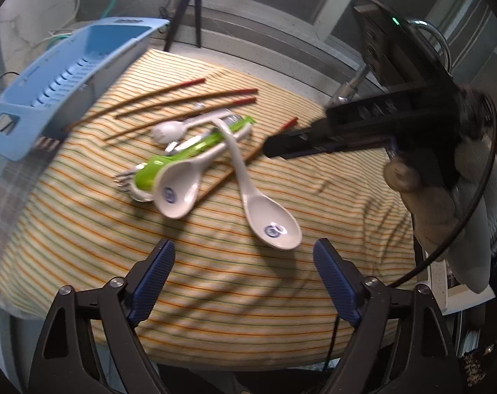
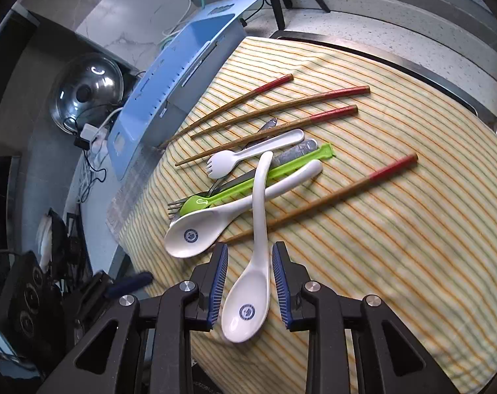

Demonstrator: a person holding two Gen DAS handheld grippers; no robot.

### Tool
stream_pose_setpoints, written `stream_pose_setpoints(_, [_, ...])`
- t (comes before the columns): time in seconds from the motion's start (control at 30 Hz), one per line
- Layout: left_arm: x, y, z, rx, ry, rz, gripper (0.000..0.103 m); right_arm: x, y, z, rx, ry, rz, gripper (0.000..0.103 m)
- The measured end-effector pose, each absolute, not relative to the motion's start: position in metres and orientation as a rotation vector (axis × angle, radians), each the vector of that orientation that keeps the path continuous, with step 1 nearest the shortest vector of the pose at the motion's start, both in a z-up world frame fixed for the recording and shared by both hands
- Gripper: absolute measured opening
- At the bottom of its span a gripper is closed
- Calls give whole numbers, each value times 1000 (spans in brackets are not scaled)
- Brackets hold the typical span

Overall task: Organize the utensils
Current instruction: 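Lower the right tool to the white ceramic spoon handle and close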

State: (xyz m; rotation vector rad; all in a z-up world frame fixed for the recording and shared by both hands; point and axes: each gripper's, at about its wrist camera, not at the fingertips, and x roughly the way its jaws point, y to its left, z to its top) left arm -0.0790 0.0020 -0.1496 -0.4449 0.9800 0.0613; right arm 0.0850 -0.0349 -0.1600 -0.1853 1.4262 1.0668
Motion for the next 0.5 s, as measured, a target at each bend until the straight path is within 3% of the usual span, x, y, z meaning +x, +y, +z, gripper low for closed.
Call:
stream_pose_setpoints(0.1, [-72, -11, -155, -437, 988, 41, 82, 88, -29, -163, -206, 1426, 1077, 26])
stream_pose_setpoints(0.23, [-63, -18, -163, -424, 1000, 49, 67, 93, -26, -166, -209, 1441, 1094, 26])
stream_pose_setpoints(0.5, [-52, -22, -176, -438, 1019, 95, 61, 97, -21, -178, -228, 1474, 1118, 26])
